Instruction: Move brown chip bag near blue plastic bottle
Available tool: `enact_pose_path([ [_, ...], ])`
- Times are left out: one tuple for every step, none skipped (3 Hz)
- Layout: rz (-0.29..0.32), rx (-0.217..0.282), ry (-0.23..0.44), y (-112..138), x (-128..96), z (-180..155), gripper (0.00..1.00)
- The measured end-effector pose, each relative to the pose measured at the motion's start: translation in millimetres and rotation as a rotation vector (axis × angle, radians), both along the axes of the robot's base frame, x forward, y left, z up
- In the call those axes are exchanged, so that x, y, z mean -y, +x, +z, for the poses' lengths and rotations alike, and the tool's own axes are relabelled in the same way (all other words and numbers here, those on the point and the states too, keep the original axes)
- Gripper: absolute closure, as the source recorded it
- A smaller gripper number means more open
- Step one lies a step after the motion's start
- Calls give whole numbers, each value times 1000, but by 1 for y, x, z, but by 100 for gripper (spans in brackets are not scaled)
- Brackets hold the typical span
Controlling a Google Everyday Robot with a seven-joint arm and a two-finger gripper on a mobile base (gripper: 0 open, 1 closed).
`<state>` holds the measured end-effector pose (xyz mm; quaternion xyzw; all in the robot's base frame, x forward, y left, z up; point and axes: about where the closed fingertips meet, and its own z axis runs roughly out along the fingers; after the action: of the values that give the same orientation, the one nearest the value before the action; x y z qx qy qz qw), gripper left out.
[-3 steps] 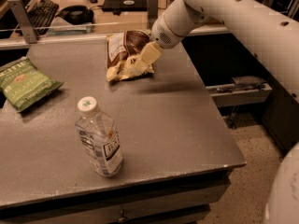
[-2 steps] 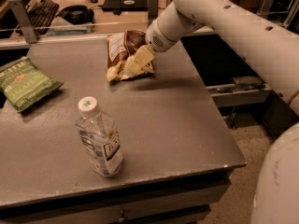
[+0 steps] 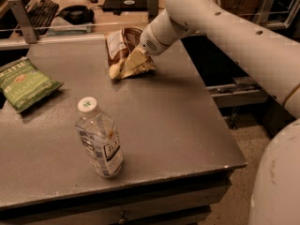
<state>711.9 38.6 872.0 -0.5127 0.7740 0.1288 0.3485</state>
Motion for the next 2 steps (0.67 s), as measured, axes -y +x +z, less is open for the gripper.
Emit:
enact_pose_path([
  [-4,52,-17,-2,2,14,72],
  [11,79,-16,-19,7,30,96],
])
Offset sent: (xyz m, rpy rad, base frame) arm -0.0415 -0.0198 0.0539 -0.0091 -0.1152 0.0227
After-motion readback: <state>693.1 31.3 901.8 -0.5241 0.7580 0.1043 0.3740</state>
